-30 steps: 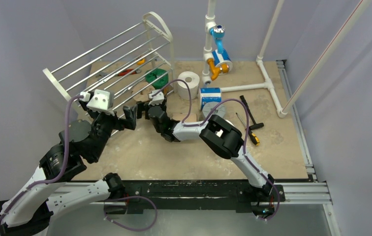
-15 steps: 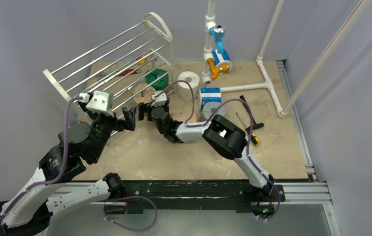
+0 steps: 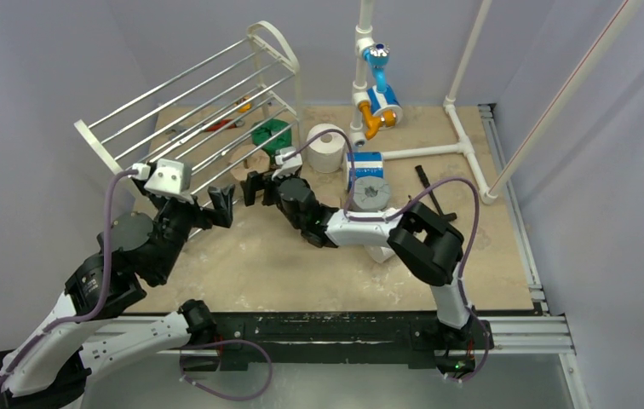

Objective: Place and organize the paper towels onto the shelf
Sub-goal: Place the paper towel on the shelf.

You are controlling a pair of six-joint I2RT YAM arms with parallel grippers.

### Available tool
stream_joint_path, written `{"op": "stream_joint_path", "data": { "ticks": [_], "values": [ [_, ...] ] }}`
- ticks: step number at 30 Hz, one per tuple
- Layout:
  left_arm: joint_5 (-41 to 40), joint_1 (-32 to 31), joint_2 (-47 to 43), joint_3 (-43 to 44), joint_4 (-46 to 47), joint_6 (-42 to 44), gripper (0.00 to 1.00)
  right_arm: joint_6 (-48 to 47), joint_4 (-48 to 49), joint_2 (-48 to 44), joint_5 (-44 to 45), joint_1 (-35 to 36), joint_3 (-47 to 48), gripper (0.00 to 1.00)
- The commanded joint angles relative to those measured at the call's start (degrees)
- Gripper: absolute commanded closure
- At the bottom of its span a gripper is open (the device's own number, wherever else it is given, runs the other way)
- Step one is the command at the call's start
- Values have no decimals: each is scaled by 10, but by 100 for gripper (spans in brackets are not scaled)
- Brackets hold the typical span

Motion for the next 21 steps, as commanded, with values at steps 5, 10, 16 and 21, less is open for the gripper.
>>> {"op": "stream_joint_path", "data": {
  "ticks": [5, 10, 16, 21],
  "values": [
    [4, 2, -14, 4, 2, -16, 0, 33, -22, -100, -74, -38, -71, 8],
    [5, 2, -15, -6, 4, -21, 0, 18, -23, -72, -103, -46, -67, 18],
    [8, 2, -10, -7, 5, -15, 0, 1, -12, -23, -114, -45, -37, 29],
    [8, 3, -12, -11, 4, -12, 0, -7, -12, -3, -114, -45, -25, 45]
  ]
}}
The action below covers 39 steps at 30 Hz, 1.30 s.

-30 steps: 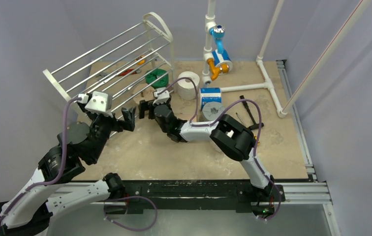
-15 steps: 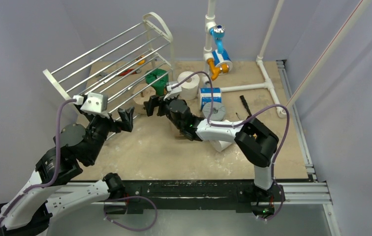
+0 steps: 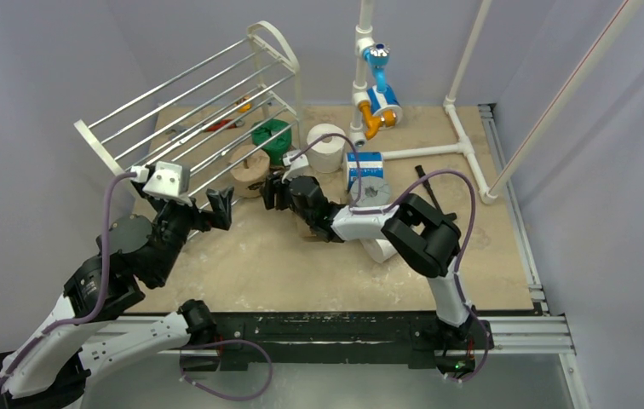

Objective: Place and organize the paper towels onto the shelf
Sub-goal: Place the paper towel on the shelf.

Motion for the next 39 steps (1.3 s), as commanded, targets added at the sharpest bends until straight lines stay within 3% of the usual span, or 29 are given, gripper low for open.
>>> {"op": "stream_joint_path", "data": {
  "ticks": [1, 6, 18, 39],
  "values": [
    [7, 3, 0, -5, 12, -3, 0, -18, 6, 0, -11, 3, 32, 49],
    [9, 3, 3, -8, 18, 0, 0, -25, -8, 17, -14, 3, 47, 57],
    [8, 3, 10, -8, 18, 1, 0, -22, -42, 82, -17, 3, 126, 59],
    [1, 3, 7, -11, 17, 4, 0, 46, -27, 114, -1, 3, 175, 58]
  ]
}}
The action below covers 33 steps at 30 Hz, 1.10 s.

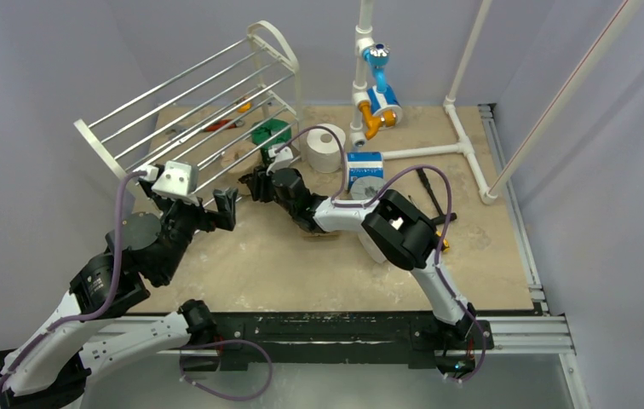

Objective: Place and organize the paper towels onto the shelf
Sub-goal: Place the paper towel on the shelf.

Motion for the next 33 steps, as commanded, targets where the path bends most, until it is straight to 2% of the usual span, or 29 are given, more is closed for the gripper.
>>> {"op": "stream_joint_path", "data": {
  "ticks": [1, 16, 24, 33],
  "values": [
    [-1, 2, -2, -4, 18, 4, 0, 14, 17, 1, 12, 2, 23, 58],
    [3, 2, -4, -10, 15, -6, 0, 19, -24, 5, 22, -3, 11, 56],
    [6, 3, -4, -11, 15, -11, 0, 21, -14, -3, 19, -3, -4, 49],
    [9, 3, -7, -12, 10, -20, 0, 64, -2, 15, -5, -5, 7, 49]
  ]
}}
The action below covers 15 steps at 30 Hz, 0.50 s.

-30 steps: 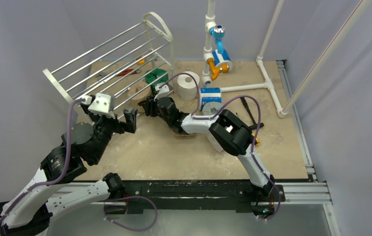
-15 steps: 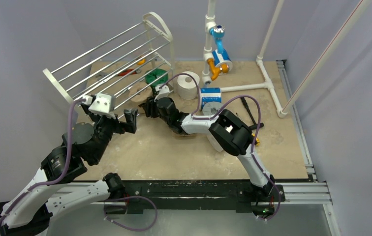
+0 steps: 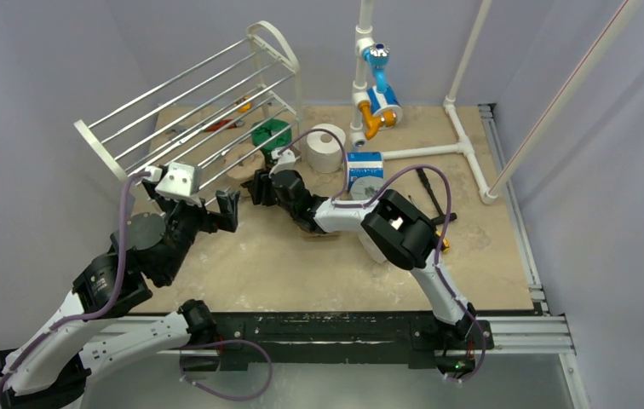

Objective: Place and organize the paper towels onto the shelf
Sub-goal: Place the paper towel on the shelf.

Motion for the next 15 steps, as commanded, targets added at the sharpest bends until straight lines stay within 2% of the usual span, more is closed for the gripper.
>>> {"op": "stream_joint_path", "data": {
  "ticks": [1, 15],
  "values": [
    [7, 3, -6, 1, 12, -9, 0, 27, 27, 15, -6, -3, 17, 49],
    [5, 2, -5, -1, 11, -8, 0, 41, 38, 31, 12, -10, 45, 49]
  ]
}}
